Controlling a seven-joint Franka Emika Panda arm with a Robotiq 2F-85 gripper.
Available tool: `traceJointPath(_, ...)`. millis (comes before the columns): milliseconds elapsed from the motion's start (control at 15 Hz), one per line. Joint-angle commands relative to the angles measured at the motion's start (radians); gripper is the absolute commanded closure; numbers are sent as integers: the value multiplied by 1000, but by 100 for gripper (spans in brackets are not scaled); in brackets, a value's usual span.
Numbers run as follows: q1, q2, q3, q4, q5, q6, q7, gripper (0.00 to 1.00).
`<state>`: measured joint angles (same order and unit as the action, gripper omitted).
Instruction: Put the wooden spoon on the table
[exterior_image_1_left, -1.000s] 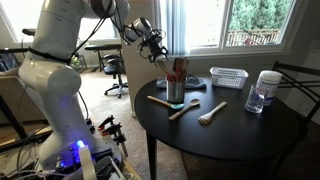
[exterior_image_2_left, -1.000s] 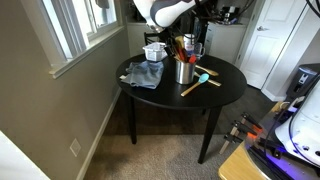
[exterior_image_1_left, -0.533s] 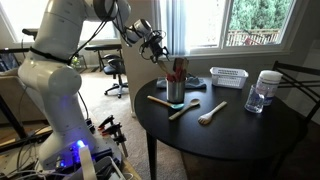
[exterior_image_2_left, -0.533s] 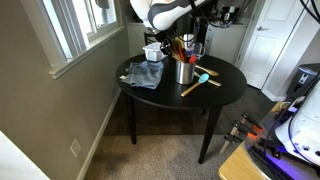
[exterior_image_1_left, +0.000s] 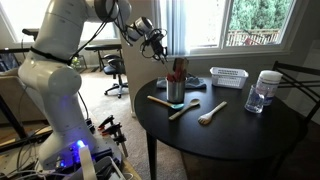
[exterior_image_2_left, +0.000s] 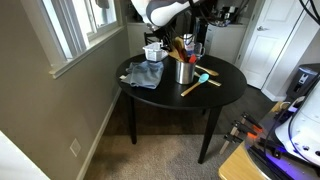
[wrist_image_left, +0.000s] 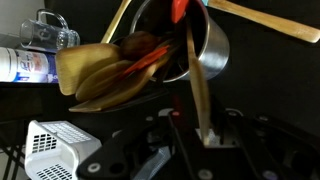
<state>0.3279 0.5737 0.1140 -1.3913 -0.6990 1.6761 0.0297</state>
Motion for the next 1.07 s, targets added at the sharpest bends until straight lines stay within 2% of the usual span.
traceJointPath(0, -3, -10, -2, 25, 34, -43, -19, 94)
traceJointPath(200, -1, -11, -3, 41, 50, -54, -21, 98)
traceJointPath(267, 0, -10, -4, 45, 52, -55, -21, 94)
traceJointPath(600, -1, -17, -3, 61, 63, -60, -27, 94)
traceJointPath(1000, -7, -95, 8, 82, 139, -34, -8, 94)
